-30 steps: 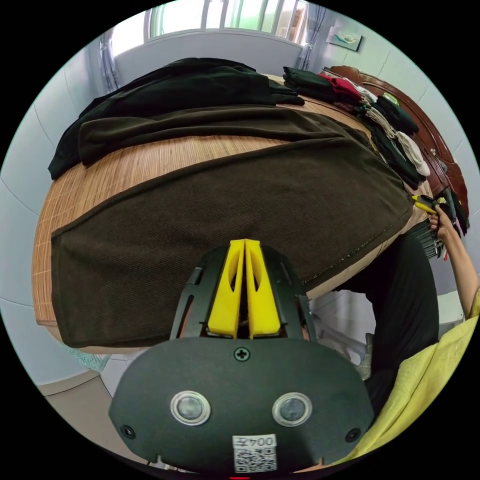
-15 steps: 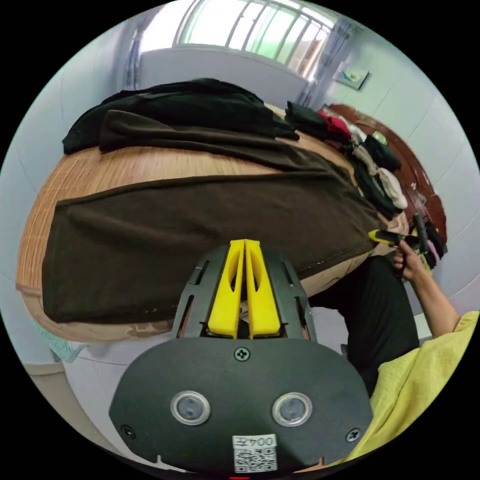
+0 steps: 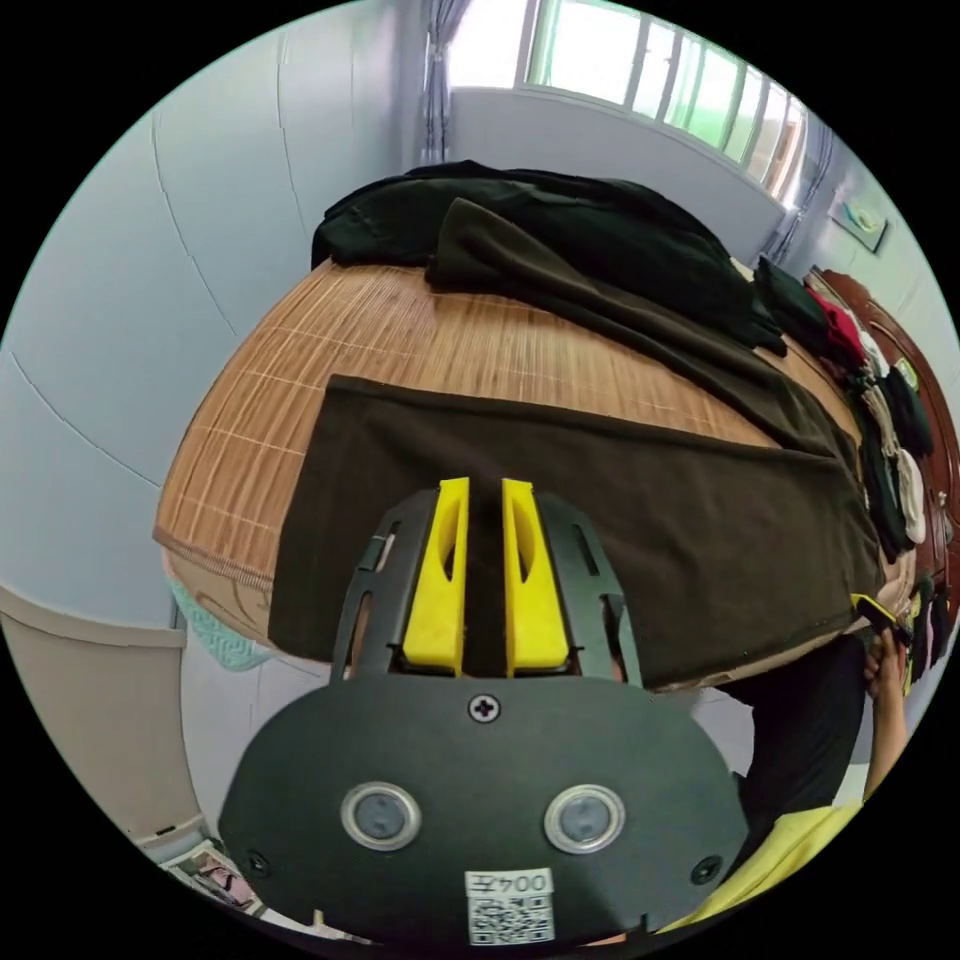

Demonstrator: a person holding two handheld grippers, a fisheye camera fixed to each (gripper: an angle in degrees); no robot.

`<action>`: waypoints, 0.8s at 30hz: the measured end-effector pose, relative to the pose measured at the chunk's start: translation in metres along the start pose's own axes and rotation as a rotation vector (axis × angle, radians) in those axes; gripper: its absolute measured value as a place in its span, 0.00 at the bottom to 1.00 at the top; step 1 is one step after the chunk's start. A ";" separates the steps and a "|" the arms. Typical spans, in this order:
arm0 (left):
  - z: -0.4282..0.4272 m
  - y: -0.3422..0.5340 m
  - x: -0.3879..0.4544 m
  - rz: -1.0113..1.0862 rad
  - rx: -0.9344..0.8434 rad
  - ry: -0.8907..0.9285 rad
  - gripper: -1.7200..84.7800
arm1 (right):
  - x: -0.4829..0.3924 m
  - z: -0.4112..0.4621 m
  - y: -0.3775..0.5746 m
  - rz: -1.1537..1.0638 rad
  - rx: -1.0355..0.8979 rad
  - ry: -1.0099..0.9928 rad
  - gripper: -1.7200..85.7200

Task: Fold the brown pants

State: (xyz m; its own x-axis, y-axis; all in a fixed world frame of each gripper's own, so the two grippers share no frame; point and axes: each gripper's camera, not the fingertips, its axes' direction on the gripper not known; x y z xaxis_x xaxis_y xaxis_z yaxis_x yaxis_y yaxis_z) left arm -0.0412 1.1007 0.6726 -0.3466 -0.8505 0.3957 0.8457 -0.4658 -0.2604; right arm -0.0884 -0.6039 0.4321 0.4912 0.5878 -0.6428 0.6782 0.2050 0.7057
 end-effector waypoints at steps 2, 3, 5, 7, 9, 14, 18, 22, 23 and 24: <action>0.016 -0.011 0.003 0.004 -0.041 -0.019 0.09 | -0.001 0.000 0.003 -0.003 -0.001 -0.012 0.10; 0.030 -0.016 0.003 -0.004 -0.103 -0.047 0.09 | -0.001 0.001 0.004 -0.007 -0.002 -0.013 0.10; 0.035 -0.015 0.000 -0.004 -0.082 -0.038 0.08 | -0.003 0.001 0.007 -0.015 -0.003 -0.010 0.09; 0.037 -0.011 -0.006 0.000 -0.054 -0.013 0.07 | -0.004 0.001 0.009 -0.021 -0.003 -0.005 0.09; 0.039 -0.016 -0.020 -0.026 -0.048 0.049 0.06 | -0.003 0.001 0.013 -0.023 -0.004 0.000 0.09; 0.035 -0.038 -0.025 -0.053 -0.134 0.091 0.05 | 0.007 -0.002 0.021 -0.019 -0.002 -0.009 0.08; -0.013 -0.021 0.011 0.039 -0.020 0.116 0.05 | 0.021 -0.005 0.028 -0.011 0.001 -0.024 0.08; -0.035 0.017 0.082 0.161 0.029 0.268 0.05 | 0.036 -0.008 0.034 -0.009 0.004 -0.025 0.08; -0.032 0.030 0.111 0.215 0.016 0.248 0.05 | 0.041 -0.010 0.036 -0.008 0.006 -0.025 0.08; -0.024 0.041 0.138 0.271 0.003 0.212 0.05 | 0.047 -0.011 0.039 -0.007 0.009 -0.025 0.08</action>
State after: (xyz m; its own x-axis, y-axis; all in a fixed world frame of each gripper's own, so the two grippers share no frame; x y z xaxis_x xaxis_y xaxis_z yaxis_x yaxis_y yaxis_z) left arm -0.0635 0.9586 0.6953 -0.1856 -0.9752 0.1201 0.9197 -0.2155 -0.3281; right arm -0.0454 -0.5597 0.4329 0.5000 0.5667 -0.6548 0.6865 0.2016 0.6987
